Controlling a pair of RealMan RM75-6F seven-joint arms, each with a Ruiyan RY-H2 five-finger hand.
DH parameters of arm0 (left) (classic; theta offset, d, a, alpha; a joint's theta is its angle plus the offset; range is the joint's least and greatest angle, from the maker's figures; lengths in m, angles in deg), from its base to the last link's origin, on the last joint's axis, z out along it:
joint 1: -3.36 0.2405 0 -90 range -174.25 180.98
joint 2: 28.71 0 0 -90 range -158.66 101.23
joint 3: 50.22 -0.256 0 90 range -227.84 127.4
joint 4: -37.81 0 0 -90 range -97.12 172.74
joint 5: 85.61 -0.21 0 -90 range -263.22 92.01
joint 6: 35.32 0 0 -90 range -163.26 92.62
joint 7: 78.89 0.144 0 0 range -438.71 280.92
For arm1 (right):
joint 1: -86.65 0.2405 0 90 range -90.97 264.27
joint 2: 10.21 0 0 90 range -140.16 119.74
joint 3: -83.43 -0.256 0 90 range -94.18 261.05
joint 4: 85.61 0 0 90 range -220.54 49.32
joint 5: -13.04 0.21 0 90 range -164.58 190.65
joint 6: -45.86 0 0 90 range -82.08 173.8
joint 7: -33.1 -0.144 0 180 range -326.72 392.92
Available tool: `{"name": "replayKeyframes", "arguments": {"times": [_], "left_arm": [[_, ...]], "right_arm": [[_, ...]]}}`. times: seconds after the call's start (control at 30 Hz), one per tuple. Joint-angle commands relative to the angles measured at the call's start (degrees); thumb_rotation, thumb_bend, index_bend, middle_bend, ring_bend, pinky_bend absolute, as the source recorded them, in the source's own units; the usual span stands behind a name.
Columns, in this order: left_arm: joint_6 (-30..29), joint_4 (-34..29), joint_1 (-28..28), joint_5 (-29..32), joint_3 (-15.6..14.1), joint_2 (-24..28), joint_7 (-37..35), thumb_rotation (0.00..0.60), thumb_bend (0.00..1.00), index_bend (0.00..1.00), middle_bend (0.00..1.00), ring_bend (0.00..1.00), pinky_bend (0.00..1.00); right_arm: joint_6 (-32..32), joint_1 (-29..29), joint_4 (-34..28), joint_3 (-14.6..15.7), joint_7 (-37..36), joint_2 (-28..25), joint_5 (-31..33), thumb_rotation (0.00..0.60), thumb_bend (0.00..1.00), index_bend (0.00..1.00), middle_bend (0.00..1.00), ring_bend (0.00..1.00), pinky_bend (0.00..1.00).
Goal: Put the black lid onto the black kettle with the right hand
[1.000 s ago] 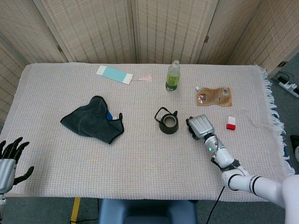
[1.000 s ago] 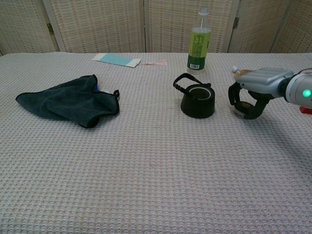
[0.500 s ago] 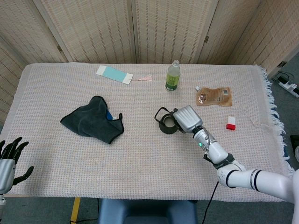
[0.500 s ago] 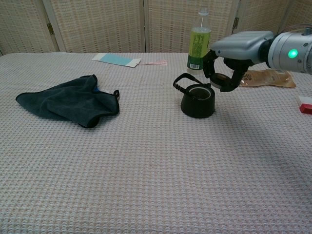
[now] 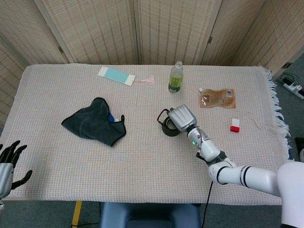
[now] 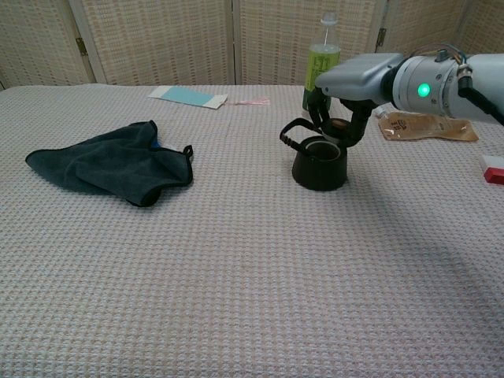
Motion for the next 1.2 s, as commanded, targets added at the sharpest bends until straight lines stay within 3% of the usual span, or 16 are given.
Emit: {"name": "replayKeyframes", "arguments": {"times": [0.03, 0.23, 0.57, 1.2], "left_arm": [[0.0, 0.0, 0.0, -0.2, 0.0, 0.0, -0.1, 0.6, 0.24, 0.15, 0.05, 0.12, 0.0], [0.0, 0.5, 0.0, -0.4, -0.2, -0.4, -0.3, 0.6, 0.24, 0.15, 0.05, 0.12, 0.0], [0.0, 0.8, 0.2, -0.3, -0.1, -0.5, -0.4, 0.6, 0.24, 0.15, 0.05, 0.12, 0.0], [-0.1, 0.4, 0.0, -1.1, -0.2, -0.6, -0.4, 0.6, 0.24, 0.15, 0.05, 0.12, 0.0]], "right_arm": [[0.2, 0.6, 0.9, 0.5, -0.1, 0.8, 0.3, 0.6, 0.31, 0.39, 0.4, 0.78, 0.83], [0.5, 1.5, 2.2, 1.2, -0.4, 2.0, 0.8, 0.6, 0.31, 0.37, 0.32, 0.78, 0.83], [-0.6, 2.1, 0.7, 1.5, -1.2, 1.1, 1.6, 0.6, 0.31, 0.19, 0.16, 0.77, 0.83], [-9.0, -6.2, -13.5, 6.4, -6.4, -10.7, -6.6, 0.6, 0.31, 0.2, 0.26, 0.78, 0.83]]}}
